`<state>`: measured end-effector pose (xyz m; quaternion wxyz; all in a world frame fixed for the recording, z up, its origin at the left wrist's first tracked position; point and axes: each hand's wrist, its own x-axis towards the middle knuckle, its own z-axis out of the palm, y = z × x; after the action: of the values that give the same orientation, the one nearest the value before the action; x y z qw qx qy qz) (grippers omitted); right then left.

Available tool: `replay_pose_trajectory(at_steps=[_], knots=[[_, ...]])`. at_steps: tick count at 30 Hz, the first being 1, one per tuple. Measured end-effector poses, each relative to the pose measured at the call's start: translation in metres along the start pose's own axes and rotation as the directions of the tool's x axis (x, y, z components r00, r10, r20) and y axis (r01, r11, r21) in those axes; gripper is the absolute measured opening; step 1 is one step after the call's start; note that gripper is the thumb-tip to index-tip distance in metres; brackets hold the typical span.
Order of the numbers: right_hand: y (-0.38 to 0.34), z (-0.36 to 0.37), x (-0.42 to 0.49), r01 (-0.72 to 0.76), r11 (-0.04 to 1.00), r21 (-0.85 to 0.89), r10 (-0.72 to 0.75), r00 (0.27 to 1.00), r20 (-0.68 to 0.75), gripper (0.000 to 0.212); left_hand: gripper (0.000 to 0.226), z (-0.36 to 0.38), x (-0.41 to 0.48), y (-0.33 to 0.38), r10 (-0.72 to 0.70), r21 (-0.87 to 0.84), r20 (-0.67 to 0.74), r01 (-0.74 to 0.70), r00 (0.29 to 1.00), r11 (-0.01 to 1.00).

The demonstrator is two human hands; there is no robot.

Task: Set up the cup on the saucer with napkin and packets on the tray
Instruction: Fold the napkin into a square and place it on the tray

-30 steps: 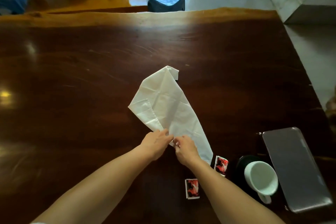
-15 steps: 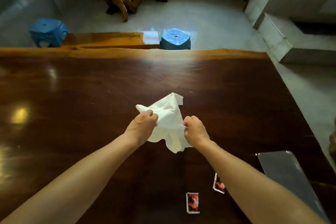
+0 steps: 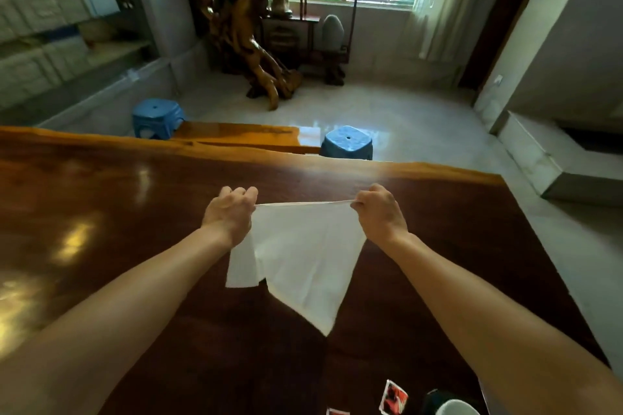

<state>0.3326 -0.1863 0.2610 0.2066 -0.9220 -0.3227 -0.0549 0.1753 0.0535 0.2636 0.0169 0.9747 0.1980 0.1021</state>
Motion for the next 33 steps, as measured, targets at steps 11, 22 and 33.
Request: replay_pose_trajectory(at_steps=[11, 22, 33], knots=[[0.017, -0.022, -0.003, -0.18, 0.984, -0.013, 0.18, 0.984, 0.012, 0.021, 0.016, -0.005, 0.006, -0.035, -0.199, -0.047, -0.011, 0.198, 0.98, 0.979], [0.013, -0.094, 0.063, -0.103, 0.993, 0.052, 0.115, 0.932, -0.343, 0.018, 0.018, -0.104, 0.087, -0.054, -0.22, -0.239, -0.477, 0.115, 0.851, 0.964], [0.055, -0.008, -0.026, -0.013, 0.992, -0.123, 0.002, 0.996, -0.084, 0.014, 0.013, -0.021, -0.022, -0.078, -0.084, -0.243, -0.357, -0.006, 0.93, 0.97]])
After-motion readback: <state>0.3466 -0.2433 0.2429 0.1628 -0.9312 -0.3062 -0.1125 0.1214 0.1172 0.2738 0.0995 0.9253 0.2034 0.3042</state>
